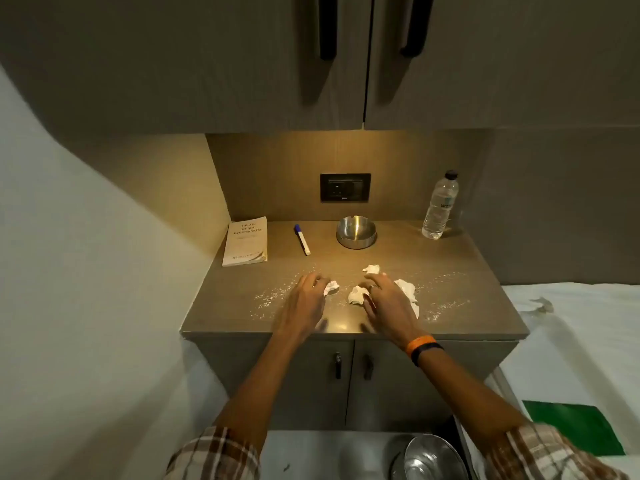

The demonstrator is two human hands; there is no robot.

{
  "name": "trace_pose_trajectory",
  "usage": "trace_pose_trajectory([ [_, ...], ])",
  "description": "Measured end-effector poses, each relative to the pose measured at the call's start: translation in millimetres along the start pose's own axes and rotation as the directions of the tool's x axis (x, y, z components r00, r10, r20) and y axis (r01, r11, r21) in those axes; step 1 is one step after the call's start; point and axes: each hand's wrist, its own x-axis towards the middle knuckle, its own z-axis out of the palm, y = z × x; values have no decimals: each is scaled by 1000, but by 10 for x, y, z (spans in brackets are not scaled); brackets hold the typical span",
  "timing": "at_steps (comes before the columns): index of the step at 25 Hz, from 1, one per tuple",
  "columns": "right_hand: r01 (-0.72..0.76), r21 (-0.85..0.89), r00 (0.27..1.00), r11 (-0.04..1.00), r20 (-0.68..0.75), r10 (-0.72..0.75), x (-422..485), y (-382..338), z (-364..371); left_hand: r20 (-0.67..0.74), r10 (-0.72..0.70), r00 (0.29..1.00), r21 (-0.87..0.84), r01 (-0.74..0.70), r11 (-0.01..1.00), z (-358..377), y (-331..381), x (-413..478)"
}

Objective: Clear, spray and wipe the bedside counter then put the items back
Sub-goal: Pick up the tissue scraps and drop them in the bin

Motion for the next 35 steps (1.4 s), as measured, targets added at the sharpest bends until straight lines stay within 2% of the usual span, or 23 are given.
trace_pose_trajectory([
  [2, -42, -7, 998, 999, 46, 42, 122, 65, 192, 84, -25, 996, -67, 31, 997, 137, -138, 166],
  [4, -107, -52, 988, 993, 110, 113, 215, 103, 389, 171, -56, 984, -61, 67, 996, 283, -307, 333],
  [5, -126, -74, 981, 989, 137, 136, 260, 125, 466, 225, -39, 974, -87, 60, 994, 400, -368, 399],
  [7, -139, -106, 973, 985, 172, 155, 334, 161, 564, 248, 42, 968, -26, -37, 999, 579, -450, 511],
  [8, -150, -109, 972, 983, 166, 167, 347, 170, 588, 234, 85, 968, -20, -83, 996, 631, -451, 545],
  [12, -182, -50, 973, 982, 136, 187, 387, 240, 635, 180, 60, 982, -106, -41, 993, 755, -368, 768],
  [15, -266, 1, 963, 964, 35, 266, 349, 368, 588, 155, 79, 985, -176, -51, 983, 817, -115, 1026],
  [17, -353, 32, 935, 935, -31, 354, 289, 502, 529, 151, 83, 985, -238, -46, 970, 892, 71, 1207],
  [20, -463, 17, 884, 886, -66, 463, 262, 744, 403, 196, 122, 973, -185, -85, 979, 1056, 289, 1414],
  [22, -506, -48, 862, 861, -22, 506, 273, 896, 342, 219, 161, 962, -127, -136, 983, 1145, 369, 1474],
  [25, -478, -127, 867, 869, 89, 490, 286, 1041, 297, 237, 165, 957, -76, -151, 986, 1159, 430, 1491],
  [28, -459, -64, 878, 886, 121, 464, 343, 1138, 237, 225, 128, 966, -97, -109, 989, 1081, 483, 1430],
  [31, -499, 93, 864, 861, 124, 487, 355, 1252, 129, 167, 92, 982, -222, -54, 974, 1030, 633, 1187],
  [35, -541, 266, 832, 798, 36, 553, 190, 1348, 42, 255, 164, 953, -247, -100, 964, 1141, 935, 737],
])
